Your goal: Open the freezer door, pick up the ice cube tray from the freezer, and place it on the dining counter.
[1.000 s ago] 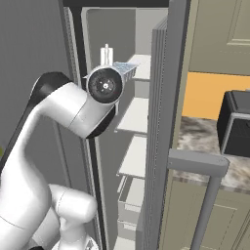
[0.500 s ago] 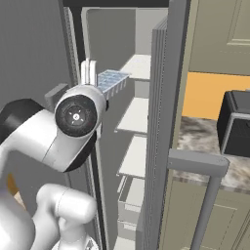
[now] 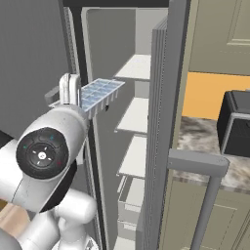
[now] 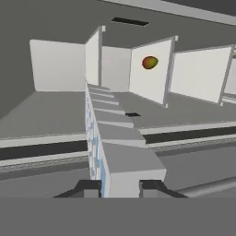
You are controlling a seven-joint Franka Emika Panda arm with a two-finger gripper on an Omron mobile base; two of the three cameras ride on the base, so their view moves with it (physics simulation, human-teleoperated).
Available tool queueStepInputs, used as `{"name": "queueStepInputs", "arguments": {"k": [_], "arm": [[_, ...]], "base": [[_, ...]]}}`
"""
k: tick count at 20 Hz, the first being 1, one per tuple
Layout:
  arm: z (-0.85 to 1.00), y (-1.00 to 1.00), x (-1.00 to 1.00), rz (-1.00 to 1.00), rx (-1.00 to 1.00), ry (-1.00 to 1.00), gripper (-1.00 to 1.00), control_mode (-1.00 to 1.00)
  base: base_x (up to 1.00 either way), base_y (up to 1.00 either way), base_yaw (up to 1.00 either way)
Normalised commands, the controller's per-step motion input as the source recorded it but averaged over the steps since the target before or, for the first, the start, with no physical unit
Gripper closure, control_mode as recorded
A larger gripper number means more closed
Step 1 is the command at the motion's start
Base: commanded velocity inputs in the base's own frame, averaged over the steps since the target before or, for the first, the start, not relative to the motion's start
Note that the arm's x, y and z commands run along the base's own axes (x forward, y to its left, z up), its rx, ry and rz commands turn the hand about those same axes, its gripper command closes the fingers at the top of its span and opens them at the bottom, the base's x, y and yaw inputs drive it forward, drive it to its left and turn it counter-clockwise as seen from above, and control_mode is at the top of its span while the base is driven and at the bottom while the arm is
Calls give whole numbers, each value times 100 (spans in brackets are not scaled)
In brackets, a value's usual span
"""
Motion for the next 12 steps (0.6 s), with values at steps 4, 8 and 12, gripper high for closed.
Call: {"name": "queueStepInputs", "arguments": {"k": [4, 8, 12], "arm": [[0, 10, -15, 0, 0, 0, 100, 100], [0, 0, 0, 0, 0, 0, 100, 100], [0, 0, 0, 0, 0, 0, 100, 100]], "base": [[-55, 33, 4], [-80, 54, 19], [-67, 69, 45]]}}
